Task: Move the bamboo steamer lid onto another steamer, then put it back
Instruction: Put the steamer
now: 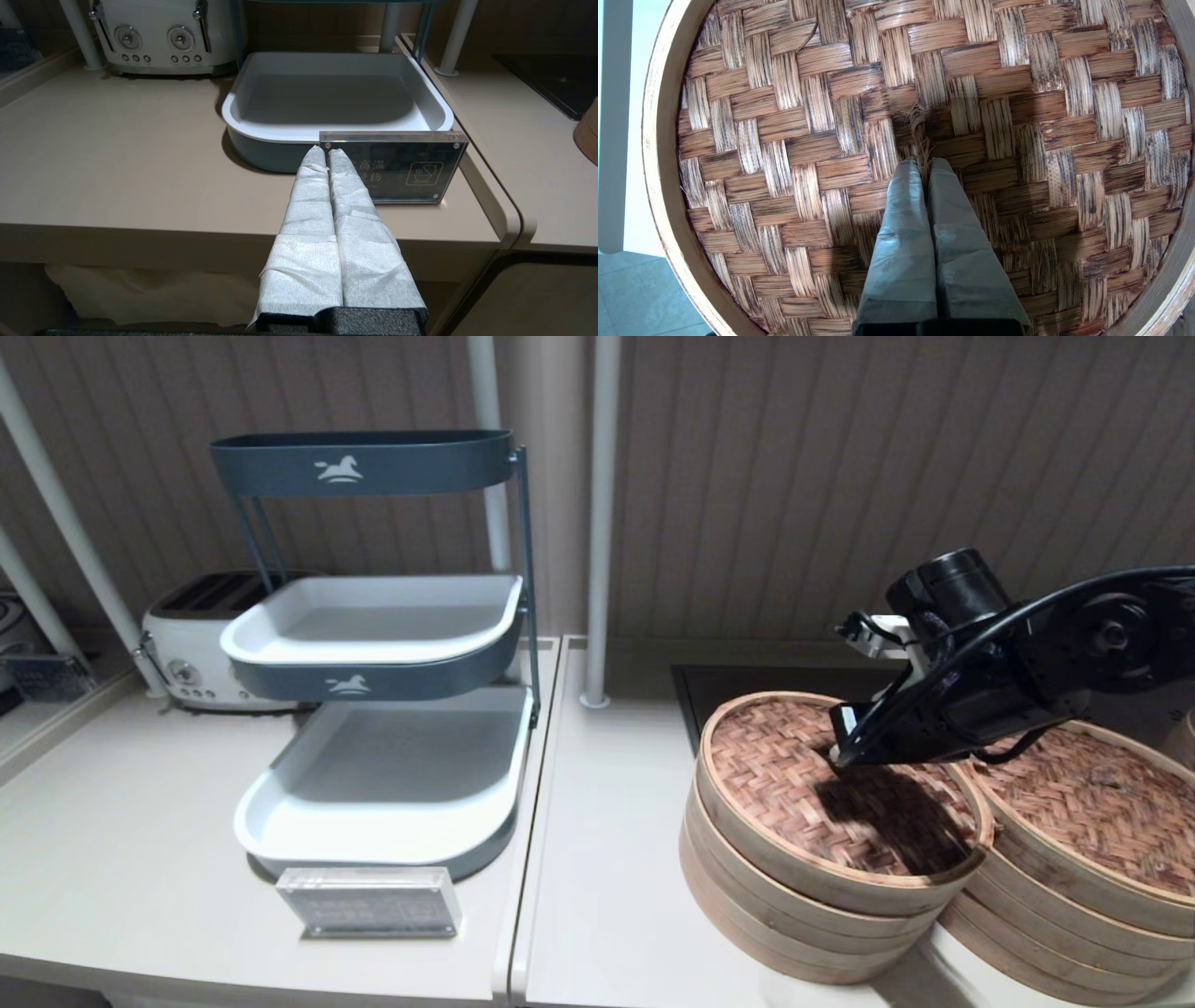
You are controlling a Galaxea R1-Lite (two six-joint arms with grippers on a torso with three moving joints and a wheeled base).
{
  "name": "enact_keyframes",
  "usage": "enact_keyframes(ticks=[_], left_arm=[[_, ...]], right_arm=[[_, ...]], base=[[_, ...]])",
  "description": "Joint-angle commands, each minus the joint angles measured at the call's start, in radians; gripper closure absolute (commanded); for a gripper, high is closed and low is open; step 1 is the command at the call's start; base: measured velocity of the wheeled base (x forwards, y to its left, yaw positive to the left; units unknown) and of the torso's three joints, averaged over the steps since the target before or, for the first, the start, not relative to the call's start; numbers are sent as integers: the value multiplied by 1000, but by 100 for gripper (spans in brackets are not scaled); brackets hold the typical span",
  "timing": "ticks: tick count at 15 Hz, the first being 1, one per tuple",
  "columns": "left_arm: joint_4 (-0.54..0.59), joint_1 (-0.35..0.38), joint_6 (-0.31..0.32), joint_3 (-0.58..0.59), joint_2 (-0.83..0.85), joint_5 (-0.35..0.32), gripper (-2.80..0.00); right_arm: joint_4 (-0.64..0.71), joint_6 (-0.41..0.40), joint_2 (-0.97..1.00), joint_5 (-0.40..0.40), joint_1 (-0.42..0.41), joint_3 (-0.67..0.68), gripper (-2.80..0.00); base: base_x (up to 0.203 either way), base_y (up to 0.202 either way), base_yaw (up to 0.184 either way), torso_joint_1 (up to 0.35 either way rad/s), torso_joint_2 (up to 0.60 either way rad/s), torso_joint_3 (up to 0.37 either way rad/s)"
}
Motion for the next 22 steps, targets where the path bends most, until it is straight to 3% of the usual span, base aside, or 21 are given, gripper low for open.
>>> enact_keyframes(ticks=[1,18,19,22], left_arm=[[0,0,1,28,-3,0,0],[-1,0,0,28,-3,0,0],[0,0,-1,28,-2,0,0],[0,0,-1,28,-3,1,0]], right_arm=[[3,2,2,1,1,3,0],[-20,1,2,-2,3,4,0],[-20,2,3,-1,3,4,-280],[-20,2,14,1,5,-9,-280]], base=[[0,0,0,0,0,0],[0,0,0,0,0,0],[0,0,0,0,0,0],[0,0,0,0,0,0]])
